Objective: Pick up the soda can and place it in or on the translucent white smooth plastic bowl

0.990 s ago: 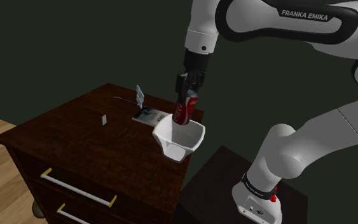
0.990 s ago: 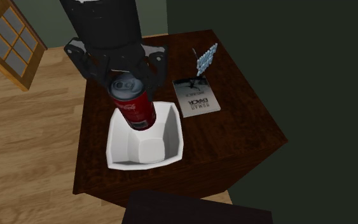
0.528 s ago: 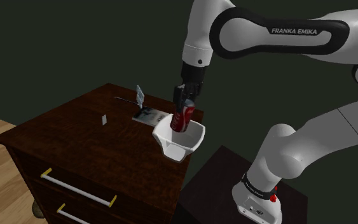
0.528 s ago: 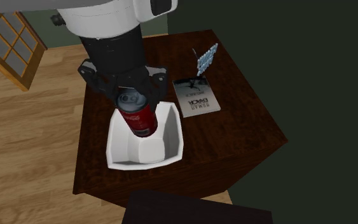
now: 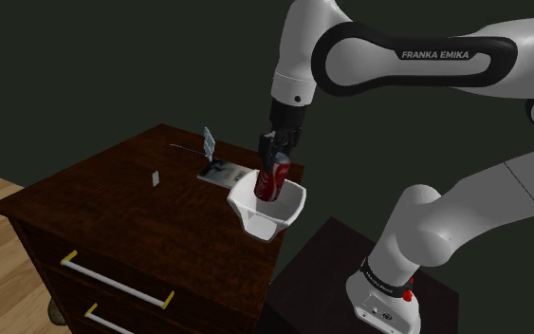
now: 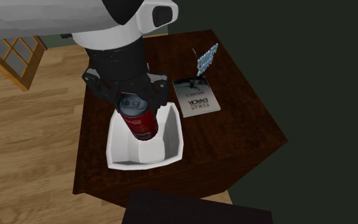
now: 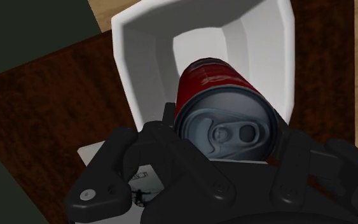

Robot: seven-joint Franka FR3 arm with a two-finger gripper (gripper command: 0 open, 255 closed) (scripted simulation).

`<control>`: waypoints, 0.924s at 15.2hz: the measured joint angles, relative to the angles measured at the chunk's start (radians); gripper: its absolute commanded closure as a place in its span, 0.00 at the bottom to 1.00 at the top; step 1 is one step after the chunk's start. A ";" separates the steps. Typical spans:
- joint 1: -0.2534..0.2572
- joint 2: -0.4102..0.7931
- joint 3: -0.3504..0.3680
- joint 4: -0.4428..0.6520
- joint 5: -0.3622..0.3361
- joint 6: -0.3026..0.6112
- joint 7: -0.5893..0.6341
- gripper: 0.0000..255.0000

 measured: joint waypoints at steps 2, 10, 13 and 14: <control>0.000 0.000 0.000 0.000 0.000 0.000 0.000 0.00; -0.003 0.006 -0.006 0.079 -0.006 -0.071 0.004 0.00; -0.006 0.011 -0.012 0.130 -0.011 -0.117 0.003 0.00; -0.006 0.012 -0.012 0.133 -0.011 -0.120 0.004 0.00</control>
